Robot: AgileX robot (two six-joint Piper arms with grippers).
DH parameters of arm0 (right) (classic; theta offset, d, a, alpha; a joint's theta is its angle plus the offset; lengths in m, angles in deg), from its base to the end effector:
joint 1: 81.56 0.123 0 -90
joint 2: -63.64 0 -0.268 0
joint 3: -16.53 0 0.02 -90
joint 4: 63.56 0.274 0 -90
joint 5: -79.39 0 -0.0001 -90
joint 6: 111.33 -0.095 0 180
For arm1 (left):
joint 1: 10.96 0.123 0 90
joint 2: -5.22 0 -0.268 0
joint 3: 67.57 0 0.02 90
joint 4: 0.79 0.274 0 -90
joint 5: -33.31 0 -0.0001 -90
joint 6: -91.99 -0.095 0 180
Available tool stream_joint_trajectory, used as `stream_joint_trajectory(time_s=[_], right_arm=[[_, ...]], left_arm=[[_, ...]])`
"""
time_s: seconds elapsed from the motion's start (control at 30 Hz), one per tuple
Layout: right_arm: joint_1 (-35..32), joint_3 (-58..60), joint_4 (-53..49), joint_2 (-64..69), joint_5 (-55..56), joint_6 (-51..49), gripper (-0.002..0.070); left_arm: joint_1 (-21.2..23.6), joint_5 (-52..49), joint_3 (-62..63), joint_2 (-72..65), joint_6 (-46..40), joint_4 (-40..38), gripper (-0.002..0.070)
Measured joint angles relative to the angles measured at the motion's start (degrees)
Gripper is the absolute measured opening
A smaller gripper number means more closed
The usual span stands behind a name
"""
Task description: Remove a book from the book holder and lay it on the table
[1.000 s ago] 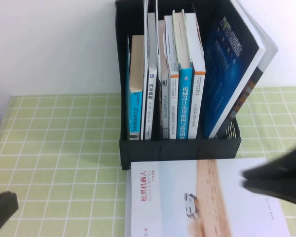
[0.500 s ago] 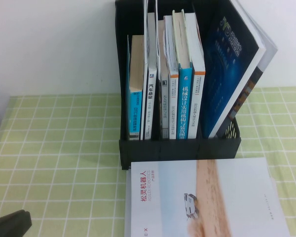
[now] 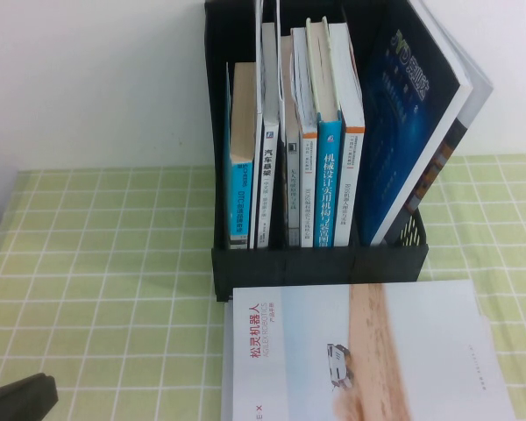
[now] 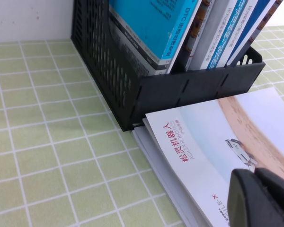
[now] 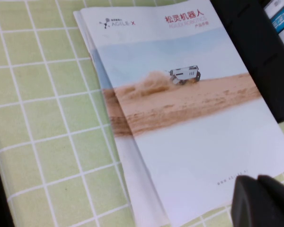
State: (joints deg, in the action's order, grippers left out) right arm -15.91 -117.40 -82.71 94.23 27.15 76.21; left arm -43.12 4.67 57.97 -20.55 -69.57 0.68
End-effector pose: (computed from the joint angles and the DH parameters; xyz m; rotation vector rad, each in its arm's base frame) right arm 0.0654 0.0848 0.2864 -1.3807 1.7136 0.1592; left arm 0.0981 -0.0603 0.2749 0.2451 1.9257 -0.5682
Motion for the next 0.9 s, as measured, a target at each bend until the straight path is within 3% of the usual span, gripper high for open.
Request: stream_joint_trajectory(time_s=[0.5,0.67,0.8,0.9], right_arm=[[0.0,0.02,0.02,0.0,-0.27,0.0,-0.0001],[0.0,0.02,0.12,0.0,-0.27,0.0,-0.0001],[0.0,0.02,0.24,0.0,-0.27,0.0,-0.0001],[0.0,0.02,0.24,0.0,-0.27,0.0,-0.0001]], left_arm=[[1.28,0.15,-4.07,0.0,-2.55,2.63,-0.0003],[11.56,3.37,-7.2,0.0,6.51,5.98,-0.0002],[22.67,14.02,-12.45,1.91,3.57,4.96,-0.0003],[27.66,18.87,-16.48,7.49,-0.24,4.85,-0.0002]])
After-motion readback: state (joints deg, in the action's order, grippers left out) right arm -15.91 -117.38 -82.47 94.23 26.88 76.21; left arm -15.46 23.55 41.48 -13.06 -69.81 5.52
